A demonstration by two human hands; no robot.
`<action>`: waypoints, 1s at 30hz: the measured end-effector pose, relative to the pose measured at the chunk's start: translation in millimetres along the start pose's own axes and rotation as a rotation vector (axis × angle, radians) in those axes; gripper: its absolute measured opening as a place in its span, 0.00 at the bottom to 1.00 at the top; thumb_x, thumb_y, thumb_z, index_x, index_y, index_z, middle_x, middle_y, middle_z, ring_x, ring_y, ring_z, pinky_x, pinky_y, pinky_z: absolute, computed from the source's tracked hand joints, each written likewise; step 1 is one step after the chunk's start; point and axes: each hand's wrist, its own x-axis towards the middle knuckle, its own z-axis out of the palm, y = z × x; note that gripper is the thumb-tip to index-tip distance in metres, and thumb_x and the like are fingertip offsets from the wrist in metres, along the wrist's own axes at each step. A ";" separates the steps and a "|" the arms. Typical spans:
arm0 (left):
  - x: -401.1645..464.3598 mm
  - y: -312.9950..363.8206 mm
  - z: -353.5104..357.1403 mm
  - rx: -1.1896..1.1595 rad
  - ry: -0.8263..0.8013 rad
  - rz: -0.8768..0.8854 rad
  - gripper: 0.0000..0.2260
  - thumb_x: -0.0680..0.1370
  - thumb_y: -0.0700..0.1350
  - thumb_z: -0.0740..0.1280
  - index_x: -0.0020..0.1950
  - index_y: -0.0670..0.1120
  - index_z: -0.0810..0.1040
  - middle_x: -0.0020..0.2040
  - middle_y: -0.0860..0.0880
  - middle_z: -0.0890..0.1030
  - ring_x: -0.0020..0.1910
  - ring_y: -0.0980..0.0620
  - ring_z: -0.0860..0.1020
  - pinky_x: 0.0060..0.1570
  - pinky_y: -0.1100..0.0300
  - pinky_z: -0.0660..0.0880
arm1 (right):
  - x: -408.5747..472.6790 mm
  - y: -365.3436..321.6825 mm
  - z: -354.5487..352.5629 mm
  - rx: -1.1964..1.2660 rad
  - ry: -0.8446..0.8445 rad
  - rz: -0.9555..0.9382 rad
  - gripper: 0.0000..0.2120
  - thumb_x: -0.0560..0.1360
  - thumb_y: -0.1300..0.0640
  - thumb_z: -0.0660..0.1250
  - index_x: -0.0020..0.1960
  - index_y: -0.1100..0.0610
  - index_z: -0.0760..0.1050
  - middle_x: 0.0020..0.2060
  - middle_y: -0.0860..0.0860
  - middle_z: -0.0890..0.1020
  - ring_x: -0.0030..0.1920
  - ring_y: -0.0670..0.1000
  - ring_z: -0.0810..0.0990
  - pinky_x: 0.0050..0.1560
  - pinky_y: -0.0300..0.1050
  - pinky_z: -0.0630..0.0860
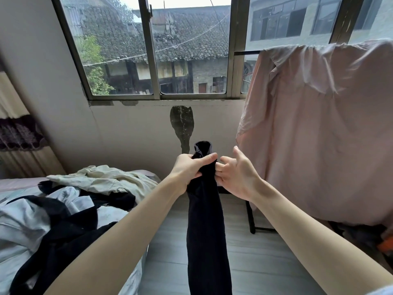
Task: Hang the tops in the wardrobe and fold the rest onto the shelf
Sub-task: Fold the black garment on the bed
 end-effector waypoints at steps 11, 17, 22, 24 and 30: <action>-2.7 14.7 -2.4 0.324 0.160 0.277 0.11 0.66 0.52 0.73 0.38 0.46 0.78 0.36 0.50 0.80 0.39 0.50 0.80 0.42 0.56 0.77 | -1.1 -12.9 6.0 0.057 -0.179 -0.024 0.39 0.80 0.38 0.36 0.68 0.69 0.65 0.64 0.62 0.75 0.67 0.56 0.71 0.67 0.49 0.65; 5.7 18.1 -14.8 0.316 0.225 0.317 0.06 0.72 0.41 0.67 0.35 0.46 0.75 0.32 0.52 0.75 0.33 0.53 0.73 0.36 0.60 0.72 | 5.7 -17.3 9.3 0.051 -0.215 -0.028 0.33 0.81 0.41 0.40 0.66 0.67 0.67 0.62 0.60 0.77 0.65 0.55 0.74 0.66 0.51 0.67; 2.9 23.3 -35.8 0.085 0.047 0.333 0.06 0.75 0.35 0.63 0.47 0.38 0.79 0.34 0.51 0.77 0.34 0.55 0.74 0.33 0.66 0.72 | 21.3 -22.8 -5.8 -0.292 0.071 -0.223 0.17 0.81 0.58 0.56 0.69 0.61 0.66 0.52 0.56 0.83 0.55 0.52 0.81 0.56 0.48 0.75; -1.0 26.5 -45.0 0.046 -0.024 0.333 0.07 0.73 0.36 0.62 0.47 0.40 0.80 0.36 0.49 0.75 0.37 0.50 0.71 0.35 0.59 0.69 | 28.8 -24.0 -17.3 -0.479 0.225 -0.342 0.21 0.78 0.60 0.63 0.69 0.59 0.66 0.50 0.53 0.83 0.51 0.50 0.81 0.51 0.43 0.76; -10.7 39.9 -71.6 -0.045 -0.178 0.308 0.07 0.72 0.42 0.61 0.45 0.44 0.79 0.30 0.52 0.70 0.29 0.54 0.68 0.28 0.62 0.66 | 46.7 -38.9 -41.7 -0.741 0.120 -0.270 0.47 0.64 0.41 0.75 0.75 0.38 0.52 0.74 0.46 0.59 0.72 0.51 0.61 0.68 0.48 0.61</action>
